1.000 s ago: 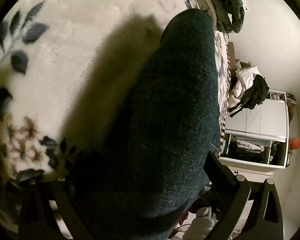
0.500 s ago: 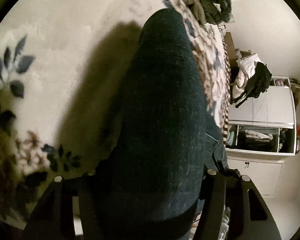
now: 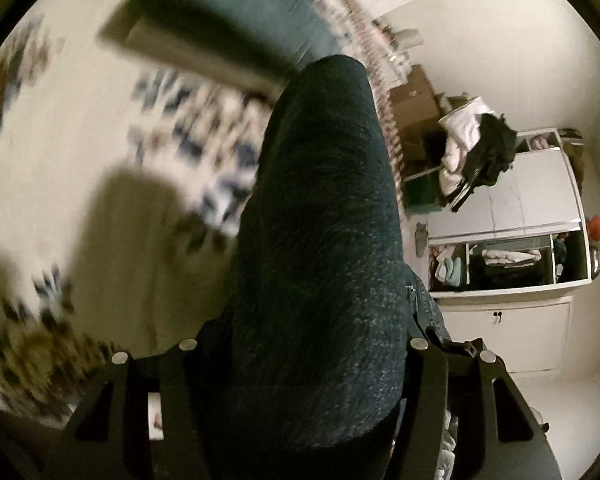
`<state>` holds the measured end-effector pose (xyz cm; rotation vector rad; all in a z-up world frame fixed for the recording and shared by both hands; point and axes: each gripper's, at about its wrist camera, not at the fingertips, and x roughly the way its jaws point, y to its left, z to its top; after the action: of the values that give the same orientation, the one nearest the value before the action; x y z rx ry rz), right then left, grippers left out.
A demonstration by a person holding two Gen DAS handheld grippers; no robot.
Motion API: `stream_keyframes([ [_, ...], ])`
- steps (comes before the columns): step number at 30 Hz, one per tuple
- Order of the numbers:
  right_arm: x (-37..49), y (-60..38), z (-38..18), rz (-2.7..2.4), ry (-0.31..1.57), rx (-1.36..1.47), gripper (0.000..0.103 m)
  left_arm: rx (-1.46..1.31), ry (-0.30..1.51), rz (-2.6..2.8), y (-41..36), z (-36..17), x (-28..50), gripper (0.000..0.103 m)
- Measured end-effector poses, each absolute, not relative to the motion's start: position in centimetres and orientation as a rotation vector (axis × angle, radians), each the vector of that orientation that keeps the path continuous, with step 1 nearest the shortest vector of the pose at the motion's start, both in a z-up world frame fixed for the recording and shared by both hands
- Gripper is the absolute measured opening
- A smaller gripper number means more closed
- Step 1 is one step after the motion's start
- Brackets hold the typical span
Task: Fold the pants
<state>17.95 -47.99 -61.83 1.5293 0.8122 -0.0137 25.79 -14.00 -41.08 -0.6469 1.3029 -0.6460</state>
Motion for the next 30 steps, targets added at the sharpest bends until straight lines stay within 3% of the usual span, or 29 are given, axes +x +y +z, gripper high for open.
stream_keyframes([
  [8,31.5,-47.5,-52.5,0.070,0.692,1.447,0.026,-0.735,1.151,-0.672,-10.8,-33.8,37.3,0.054],
  [14,44.8,-45.1,-51.3,0.093,0.691,1.375,0.026,-0.799,1.119,-0.651,-7.5,-35.5,46.6,0.054],
  [17,48.2,-43.8,-53.6,0.077,0.780,1.335,0.025,-0.762,1.147,-0.628,-6.2,-38.0,48.4,0.049],
  [20,46.3,-42.0,-58.9,0.033,0.865,1.392,0.025,-0.737,1.221,-0.560,-3.3,-42.8,48.1,0.049],
  [28,38.7,-34.8,-71.7,-0.039,0.927,1.702,0.026,-0.733,1.299,-0.481,3.0,-49.2,44.9,0.054],
  [30,38.4,-33.2,-73.8,-0.030,0.955,1.721,0.034,-0.693,1.301,-0.494,3.3,-49.0,45.1,0.061],
])
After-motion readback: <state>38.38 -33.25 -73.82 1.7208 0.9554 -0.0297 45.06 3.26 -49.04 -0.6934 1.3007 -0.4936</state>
